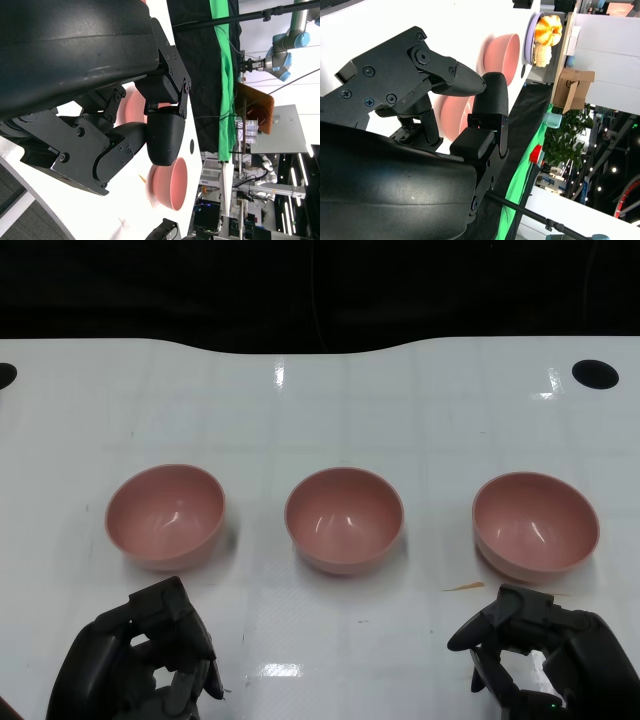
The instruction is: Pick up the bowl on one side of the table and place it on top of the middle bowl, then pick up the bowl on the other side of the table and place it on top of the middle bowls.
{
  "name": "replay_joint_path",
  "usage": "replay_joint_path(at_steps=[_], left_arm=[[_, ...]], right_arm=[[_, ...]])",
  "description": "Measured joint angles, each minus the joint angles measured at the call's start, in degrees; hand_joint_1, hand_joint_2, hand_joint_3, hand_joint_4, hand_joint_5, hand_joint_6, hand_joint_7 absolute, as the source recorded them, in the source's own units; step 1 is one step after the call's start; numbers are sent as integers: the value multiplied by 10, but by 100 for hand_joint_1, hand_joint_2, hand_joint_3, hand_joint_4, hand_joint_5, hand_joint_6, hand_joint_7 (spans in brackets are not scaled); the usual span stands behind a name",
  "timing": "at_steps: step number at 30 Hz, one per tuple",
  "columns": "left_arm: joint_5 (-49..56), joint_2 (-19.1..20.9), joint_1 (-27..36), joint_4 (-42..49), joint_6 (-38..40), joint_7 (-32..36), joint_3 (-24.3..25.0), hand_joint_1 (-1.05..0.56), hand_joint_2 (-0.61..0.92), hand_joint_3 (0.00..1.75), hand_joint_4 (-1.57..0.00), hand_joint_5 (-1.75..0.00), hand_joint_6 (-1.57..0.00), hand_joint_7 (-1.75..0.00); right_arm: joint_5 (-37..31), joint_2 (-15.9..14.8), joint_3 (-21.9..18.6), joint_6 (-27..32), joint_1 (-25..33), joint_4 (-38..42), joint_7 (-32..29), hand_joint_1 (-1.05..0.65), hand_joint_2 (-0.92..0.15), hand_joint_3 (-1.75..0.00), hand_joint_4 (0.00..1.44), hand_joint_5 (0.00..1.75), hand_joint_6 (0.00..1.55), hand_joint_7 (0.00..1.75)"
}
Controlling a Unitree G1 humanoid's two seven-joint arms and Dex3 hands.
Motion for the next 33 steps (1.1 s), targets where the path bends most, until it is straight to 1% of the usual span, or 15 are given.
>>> replay_joint_path(at_steps=[25,31,33], left_arm=[[-1,0,-10,14,0,0,0,-13,50,124,-83,-173,-82,-149],[-1,0,-10,15,-5,0,0,-13,51,124,-83,-174,-81,-150],[0,0,-10,16,-5,0,0,-13,51,123,-83,-174,-81,-150]], right_arm=[[0,1,0,-2,-5,8,-7,-21,-56,-104,80,155,82,117],[0,1,0,-3,-6,10,-7,-22,-56,-103,79,154,81,116],[0,1,0,-3,-6,10,-7,-22,-65,-86,78,147,82,102]])
